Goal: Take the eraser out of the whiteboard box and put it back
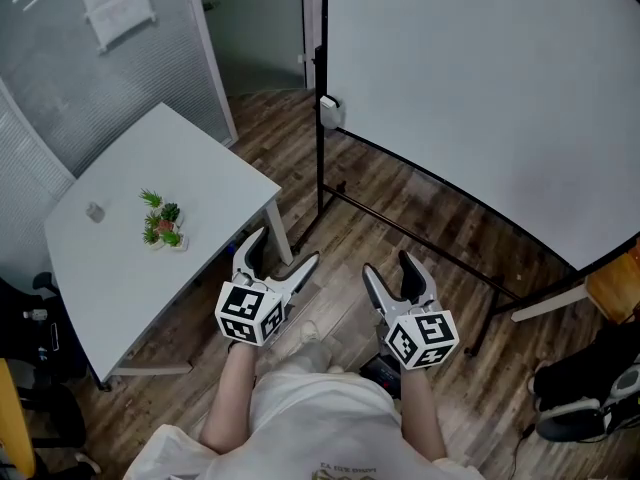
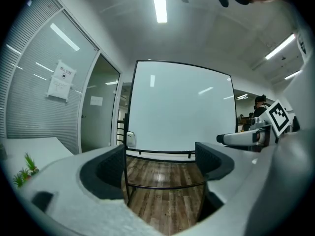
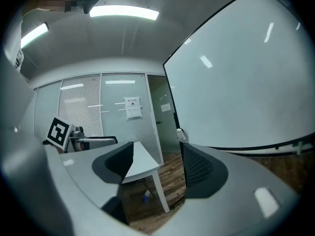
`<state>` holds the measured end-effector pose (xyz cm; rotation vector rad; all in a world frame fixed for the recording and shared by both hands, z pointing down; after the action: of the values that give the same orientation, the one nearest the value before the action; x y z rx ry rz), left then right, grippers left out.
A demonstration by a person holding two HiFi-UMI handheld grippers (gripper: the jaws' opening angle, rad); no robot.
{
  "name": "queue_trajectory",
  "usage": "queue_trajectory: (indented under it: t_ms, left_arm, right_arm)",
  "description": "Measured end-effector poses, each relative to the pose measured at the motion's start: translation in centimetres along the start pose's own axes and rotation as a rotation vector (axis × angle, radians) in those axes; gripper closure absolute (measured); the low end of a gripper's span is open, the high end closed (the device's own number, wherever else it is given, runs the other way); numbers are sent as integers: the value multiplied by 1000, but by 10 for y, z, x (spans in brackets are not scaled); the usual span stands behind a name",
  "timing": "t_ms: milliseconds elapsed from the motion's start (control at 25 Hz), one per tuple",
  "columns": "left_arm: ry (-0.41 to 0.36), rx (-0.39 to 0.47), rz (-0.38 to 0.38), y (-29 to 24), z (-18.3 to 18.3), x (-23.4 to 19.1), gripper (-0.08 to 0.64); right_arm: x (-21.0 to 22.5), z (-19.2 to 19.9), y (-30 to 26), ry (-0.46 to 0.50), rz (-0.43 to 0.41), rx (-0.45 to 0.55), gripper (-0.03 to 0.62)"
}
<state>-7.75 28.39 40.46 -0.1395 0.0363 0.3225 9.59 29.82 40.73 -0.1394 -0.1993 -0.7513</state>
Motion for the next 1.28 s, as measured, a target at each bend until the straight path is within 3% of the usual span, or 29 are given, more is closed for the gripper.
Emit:
queue_trajectory:
  t_ms: [560, 1280]
  left_arm:
    - [15, -12, 50, -78, 6, 1, 123]
    - [21, -38, 84, -293, -26, -108, 130]
  right_arm:
    - [60, -3, -36, -1, 23, -28, 279]
    - [183, -36, -229, -36, 49, -56, 287]
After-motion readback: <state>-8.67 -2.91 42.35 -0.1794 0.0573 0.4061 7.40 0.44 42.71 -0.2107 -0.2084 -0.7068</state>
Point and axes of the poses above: the fingertips, and each gripper's own axes: y backward along the fingers, x to its right, z out of its underside, the point moved 1 cm from there along y, backward along the fingers, and after that the axes turned 8 degrees about -z, right-handed, at the moved point
